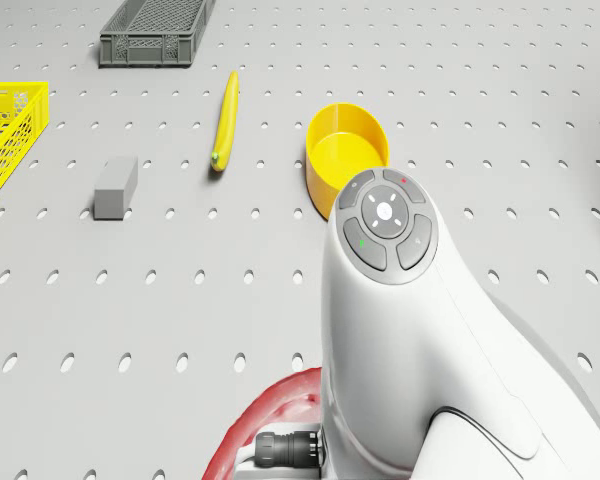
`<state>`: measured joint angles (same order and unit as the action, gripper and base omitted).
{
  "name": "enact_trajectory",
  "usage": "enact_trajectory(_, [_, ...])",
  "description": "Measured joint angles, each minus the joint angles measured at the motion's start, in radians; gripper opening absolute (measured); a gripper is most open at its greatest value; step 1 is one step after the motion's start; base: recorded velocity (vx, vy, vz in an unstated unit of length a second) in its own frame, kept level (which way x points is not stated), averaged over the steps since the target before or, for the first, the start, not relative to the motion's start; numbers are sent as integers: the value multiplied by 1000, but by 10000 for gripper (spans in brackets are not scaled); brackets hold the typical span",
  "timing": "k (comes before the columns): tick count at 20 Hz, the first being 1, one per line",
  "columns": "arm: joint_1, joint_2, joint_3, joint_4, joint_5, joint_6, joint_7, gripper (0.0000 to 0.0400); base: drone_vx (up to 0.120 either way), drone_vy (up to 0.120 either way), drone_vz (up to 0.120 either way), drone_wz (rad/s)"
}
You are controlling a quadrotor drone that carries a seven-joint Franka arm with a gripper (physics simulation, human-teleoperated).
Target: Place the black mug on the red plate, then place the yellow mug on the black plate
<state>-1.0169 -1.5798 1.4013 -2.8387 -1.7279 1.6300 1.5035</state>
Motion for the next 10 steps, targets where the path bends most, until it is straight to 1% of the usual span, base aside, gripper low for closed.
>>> enact_trajectory(3, [12,-3,-13,6,-11,8,-17,110,0,0,0,0])
enact_trajectory(10, [11,-8,-83,24,-76,37,-30,110,0,0,0,0])
